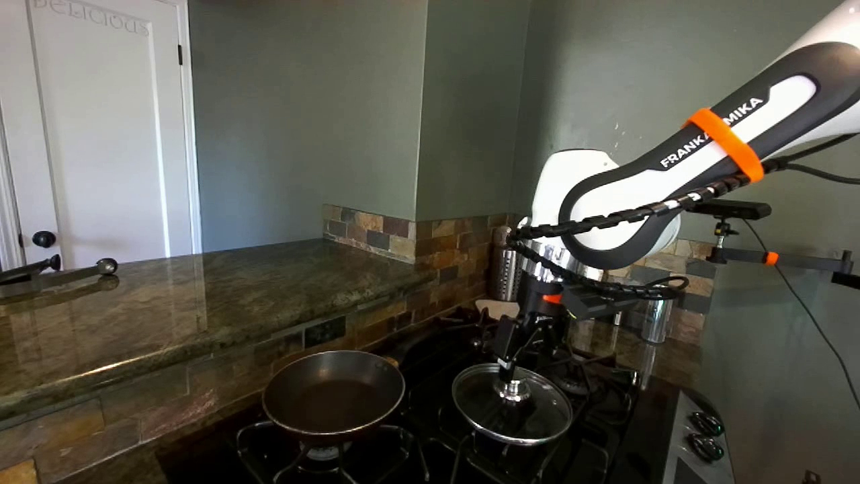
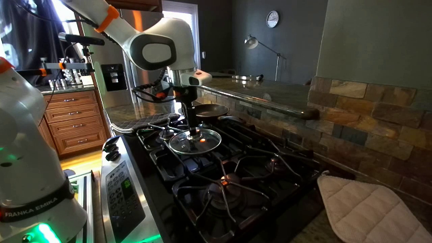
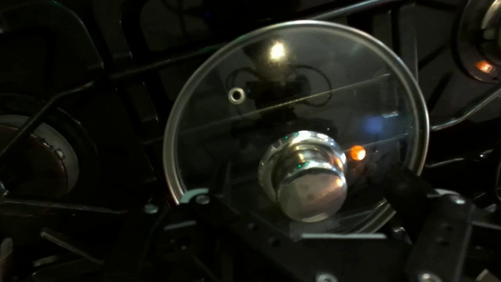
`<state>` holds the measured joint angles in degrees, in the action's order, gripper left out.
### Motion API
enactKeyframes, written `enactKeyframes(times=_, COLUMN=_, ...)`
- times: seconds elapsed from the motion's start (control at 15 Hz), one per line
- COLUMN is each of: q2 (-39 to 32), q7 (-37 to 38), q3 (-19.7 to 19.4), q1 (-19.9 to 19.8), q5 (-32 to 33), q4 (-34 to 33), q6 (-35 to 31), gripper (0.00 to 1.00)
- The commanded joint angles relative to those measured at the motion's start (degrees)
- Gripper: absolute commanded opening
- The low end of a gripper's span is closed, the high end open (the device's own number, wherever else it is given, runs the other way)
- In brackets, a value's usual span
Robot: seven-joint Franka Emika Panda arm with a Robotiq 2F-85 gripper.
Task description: Remove the lid from the pan, move the pan backwards then put back the lid
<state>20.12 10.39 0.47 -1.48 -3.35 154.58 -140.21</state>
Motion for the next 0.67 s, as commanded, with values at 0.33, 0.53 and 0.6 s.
enactKeyframes(times=0.33, q2=-4.92, q7=0.68, q3=0.77, q1=-0.10, q5=0.52, q4=-1.36, q6=-3.70, gripper=0.70)
enactKeyframes(times=0.53, q2=-5.50, q7=0.69, q3=0.91, q1=-0.04, q5=0.64, q4=-2.10, q6=-3.49, gripper=0.46)
enactKeyframes(times=0.6, q2=-5.56, q7=0.74, q3=0.97, q1=-0.05, q5=0.73, q4=-2.31, q6=-3.47, gripper=0.38)
